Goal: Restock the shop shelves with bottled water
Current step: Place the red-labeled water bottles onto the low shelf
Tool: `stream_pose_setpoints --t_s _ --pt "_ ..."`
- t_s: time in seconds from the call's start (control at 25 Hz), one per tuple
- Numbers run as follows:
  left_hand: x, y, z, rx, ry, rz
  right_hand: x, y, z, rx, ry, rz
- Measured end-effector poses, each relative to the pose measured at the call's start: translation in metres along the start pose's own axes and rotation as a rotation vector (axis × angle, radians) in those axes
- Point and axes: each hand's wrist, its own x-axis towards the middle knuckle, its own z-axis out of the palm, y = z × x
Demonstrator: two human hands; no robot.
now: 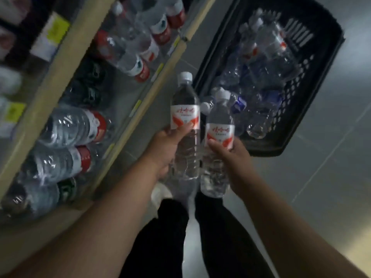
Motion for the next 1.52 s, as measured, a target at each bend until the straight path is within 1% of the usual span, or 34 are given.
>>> stream_pose_setpoints --t_s 0.16,0.32,0.48,0.64,0.8,0.88,1.0,1.12,1.28,1.4,1.48,1.52 --pt "-0.049 -0.036 -0.067 -0.161 0.126 0.023 -0.024 0.030 0.055 -0.119 -0.187 -0.042" --pt "-0.107 -0.080 -0.131 -0.302 0.250 0.065 -0.058 0.070 0.106 -0.274 -0.278 -0.001" --pt "-0.174 -0.131 -0.198 -0.339 0.344 0.106 -0.101 0.110 0.168 -0.405 -0.414 -0.002" --pt "-0.242 -0.177 -0.256 -0.362 0.465 0.149 -0.140 0.146 0.238 -0.456 -0.597 -0.043" --pt "-0.285 -0.206 -0.301 -0.500 0.588 0.161 -0.163 0.163 0.301 -0.541 -0.717 -0.035" --pt "-0.306 -0.213 -0.318 -0.507 0.646 0.151 -0.173 0.166 0.329 -0.594 -0.766 -0.024" --pt "-0.335 -0.212 -0.338 -0.522 0.688 0.150 -0.190 0.162 0.368 -0.722 -0.817 -0.062" --pt "-0.360 -0.205 -0.360 -0.525 0.754 0.196 -0.201 0.156 0.400 -0.841 -0.889 -0.067" --pt "-0.363 -0.195 -0.386 -0.571 0.809 0.233 -0.191 0.147 0.443 -0.975 -0.954 -0.125" --pt "-0.349 -0.187 -0.404 -0.634 0.842 0.228 -0.175 0.136 0.482 -1.128 -0.974 -0.254" --pt "-0.335 -0.183 -0.414 -0.753 0.845 0.244 -0.165 0.126 0.506 -1.272 -0.994 -0.385" --pt "-0.327 -0.180 -0.419 -0.804 0.834 0.257 -0.158 0.121 0.519 -1.307 -1.007 -0.449"
